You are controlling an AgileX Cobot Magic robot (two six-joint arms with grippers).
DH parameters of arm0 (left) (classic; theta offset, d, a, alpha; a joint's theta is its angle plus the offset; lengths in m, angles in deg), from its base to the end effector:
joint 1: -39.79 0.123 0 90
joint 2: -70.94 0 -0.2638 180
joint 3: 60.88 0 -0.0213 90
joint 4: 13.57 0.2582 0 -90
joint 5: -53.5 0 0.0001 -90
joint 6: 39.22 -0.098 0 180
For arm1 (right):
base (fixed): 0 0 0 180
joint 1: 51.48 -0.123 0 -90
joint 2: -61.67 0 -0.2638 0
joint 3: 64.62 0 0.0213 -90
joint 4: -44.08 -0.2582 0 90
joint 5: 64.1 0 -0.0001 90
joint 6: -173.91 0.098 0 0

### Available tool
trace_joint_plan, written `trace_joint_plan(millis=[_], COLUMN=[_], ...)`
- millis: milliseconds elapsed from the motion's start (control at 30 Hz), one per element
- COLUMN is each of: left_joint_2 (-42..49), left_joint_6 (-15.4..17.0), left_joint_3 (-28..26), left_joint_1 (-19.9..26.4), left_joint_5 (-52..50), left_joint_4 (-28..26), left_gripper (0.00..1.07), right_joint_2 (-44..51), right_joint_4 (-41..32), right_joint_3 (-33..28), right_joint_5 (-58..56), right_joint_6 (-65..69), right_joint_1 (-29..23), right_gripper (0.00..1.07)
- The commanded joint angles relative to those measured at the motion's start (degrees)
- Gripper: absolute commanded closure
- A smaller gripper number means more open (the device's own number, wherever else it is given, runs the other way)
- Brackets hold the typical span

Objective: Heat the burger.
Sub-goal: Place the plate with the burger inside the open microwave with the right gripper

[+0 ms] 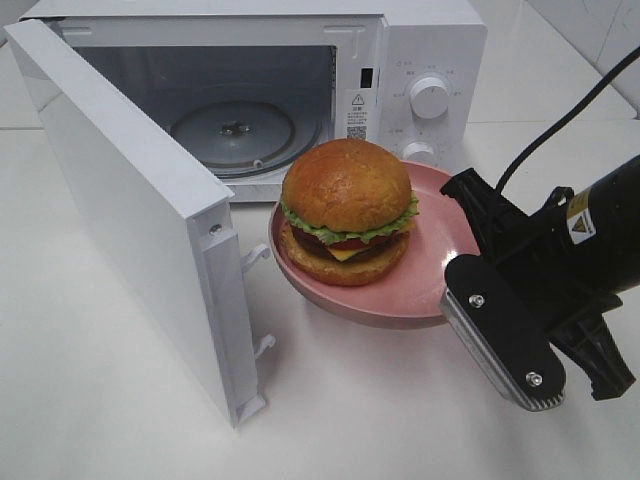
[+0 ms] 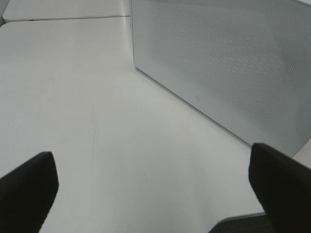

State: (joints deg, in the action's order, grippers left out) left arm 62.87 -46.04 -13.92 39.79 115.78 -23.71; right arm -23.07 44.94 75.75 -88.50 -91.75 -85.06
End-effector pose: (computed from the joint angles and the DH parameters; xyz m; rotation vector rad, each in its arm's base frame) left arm 0.0244 -0.0153 0.2815 0.1345 2.0330 -0.1370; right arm 0.2100 0.1387 0.1737 -2.2821 1.3196 -0.3353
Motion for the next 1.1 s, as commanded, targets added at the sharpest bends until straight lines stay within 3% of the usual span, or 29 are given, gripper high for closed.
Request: trace_joint_plan(millis=[33,567,833,1100], left_joint_2=[0.9,0.9,0.9,0.9], left_joint_6=[-0.1,-0.1,-0.1,-0.1], left_joint_3=[0.0,0.0,0.0,0.0], left_joint_1=[-0.1,-0.1,-0.1,-0.1], left_joint_5=[-0.8,-0.8,-0.8,-0.8], left_joint_4=[-0.3,-0.3,-0.3,-0.3], left_gripper=[0.07,0.07,0.07,0.07], right_joint_2=[0.2,-5.8,-8.7,-13.8], right_joint_4=[-0.9,-1.7,-1.7,-2.0], right_joint_3=[2.1,9.0,11.5,17.3], right_joint_5=[3.8,3.2,3.6,3.4], right_joint_6=[-0.6,-0.1,-0.1,-0.1], right_joint_1=[0.3,-0.1,-2.6,-2.6], right_gripper=[1.07,1.07,1.07,1.07])
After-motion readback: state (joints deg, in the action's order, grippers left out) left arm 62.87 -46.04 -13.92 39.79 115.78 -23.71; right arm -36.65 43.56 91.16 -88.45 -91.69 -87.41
